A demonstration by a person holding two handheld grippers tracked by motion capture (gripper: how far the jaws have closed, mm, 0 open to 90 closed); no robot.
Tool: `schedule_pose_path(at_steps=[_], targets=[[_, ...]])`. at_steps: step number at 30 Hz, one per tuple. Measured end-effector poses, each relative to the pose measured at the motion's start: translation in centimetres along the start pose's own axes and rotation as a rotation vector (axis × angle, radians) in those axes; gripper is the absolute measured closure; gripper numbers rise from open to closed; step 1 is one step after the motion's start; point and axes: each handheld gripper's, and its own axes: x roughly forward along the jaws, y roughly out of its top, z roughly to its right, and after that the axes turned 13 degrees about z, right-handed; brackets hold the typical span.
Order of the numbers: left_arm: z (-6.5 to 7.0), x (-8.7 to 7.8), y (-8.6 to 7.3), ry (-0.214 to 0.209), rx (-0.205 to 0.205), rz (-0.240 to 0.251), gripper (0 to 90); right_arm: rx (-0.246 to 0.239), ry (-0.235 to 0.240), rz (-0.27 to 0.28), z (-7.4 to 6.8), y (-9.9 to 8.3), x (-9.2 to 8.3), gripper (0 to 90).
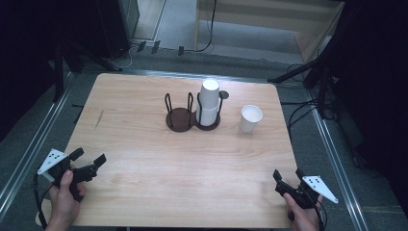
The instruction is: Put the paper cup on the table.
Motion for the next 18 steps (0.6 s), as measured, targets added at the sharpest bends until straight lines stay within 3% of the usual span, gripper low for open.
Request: schedule_pose_path(at_steps=[6,11,18], targets=[[-0.06,-0.12,-0.02,0.000,-0.008,0.002,0.0,0.006,-0.048,0.000,0.11,-0.06,-0.40,11.5],[-0.02,-0.05,-0.02,-0.002,-0.002,-0.007,0.0,-0.037,-0.082,-0.014,-0.39,-0.09,-0.20,11.5],[0.05,0.22,-0.01,-0.005,0.002,-0.017,0.0,-0.016,-0.110,-0.034,-0.25,-0.03,0.01,11.9]])
